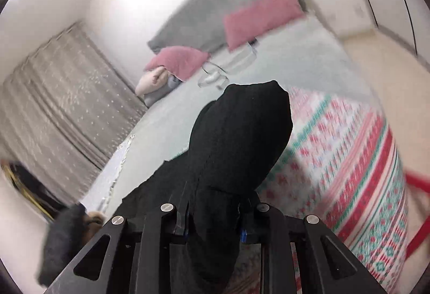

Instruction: Fold large clothes

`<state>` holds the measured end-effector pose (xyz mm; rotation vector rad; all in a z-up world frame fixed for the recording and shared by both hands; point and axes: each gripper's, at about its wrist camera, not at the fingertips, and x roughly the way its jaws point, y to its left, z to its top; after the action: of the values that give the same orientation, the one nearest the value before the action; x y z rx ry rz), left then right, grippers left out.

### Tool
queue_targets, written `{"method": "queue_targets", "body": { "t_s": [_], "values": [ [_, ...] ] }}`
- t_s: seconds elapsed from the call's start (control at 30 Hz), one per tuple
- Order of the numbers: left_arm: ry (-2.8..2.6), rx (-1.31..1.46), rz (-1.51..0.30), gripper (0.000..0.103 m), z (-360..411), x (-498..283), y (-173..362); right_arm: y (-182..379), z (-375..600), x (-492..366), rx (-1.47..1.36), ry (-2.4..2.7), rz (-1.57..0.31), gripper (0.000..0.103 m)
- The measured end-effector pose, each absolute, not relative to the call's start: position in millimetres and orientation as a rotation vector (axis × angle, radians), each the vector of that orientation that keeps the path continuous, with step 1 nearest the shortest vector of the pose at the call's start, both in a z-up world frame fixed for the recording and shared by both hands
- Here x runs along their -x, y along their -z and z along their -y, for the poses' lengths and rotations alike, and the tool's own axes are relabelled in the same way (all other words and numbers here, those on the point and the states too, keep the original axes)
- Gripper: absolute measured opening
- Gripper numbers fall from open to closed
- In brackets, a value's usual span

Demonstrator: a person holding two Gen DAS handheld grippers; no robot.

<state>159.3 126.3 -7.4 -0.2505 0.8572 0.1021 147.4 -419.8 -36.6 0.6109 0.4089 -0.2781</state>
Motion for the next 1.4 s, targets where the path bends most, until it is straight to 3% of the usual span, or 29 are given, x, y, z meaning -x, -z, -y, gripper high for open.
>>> {"method": "queue_targets", "body": {
  "t_s": [0.17,0.33,0.5,0.57,0.63,0.73,0.9,1.03,1.23,1.4],
  "values": [
    [-0.126,0.309,-0.777,0.088,-167,-147,-11,-27,296,-152,-0.209,0.156,-0.261,0.024],
    [-0.14,0.387,-0.774,0.088,-200,-151,-7,-37,132,-147,0.201,-0.103,-0.19,0.024],
    [-0.142,0.531,-0.781,0.088,-232,-148,2,55,-17,-136,0.682,-0.349,-0.312,0.024],
    [-0.141,0.538,-0.796,0.088,-237,-149,7,99,-47,-139,0.852,-0.366,-0.404,0.024],
    [-0.128,0.546,-0.812,0.088,-237,-152,9,133,-63,-134,0.97,-0.303,-0.371,0.024],
    [-0.105,0.549,-0.815,0.088,-233,-157,12,121,-54,-141,0.867,-0.342,-0.423,0.025],
    [-0.055,0.55,-0.836,0.088,-218,-166,15,98,-41,-156,0.777,-0.447,-0.52,0.037],
    [-0.054,0.547,-0.833,0.088,-218,-168,17,53,-8,-152,0.488,-0.651,-0.633,0.067],
    [-0.018,0.491,-0.81,0.088,-198,-163,8,-2,87,-123,0.243,-0.624,-0.535,0.077],
    [0.028,0.328,-0.793,0.088,-146,-169,3,25,139,-144,0.379,-0.365,-0.549,0.079]
  ]
}}
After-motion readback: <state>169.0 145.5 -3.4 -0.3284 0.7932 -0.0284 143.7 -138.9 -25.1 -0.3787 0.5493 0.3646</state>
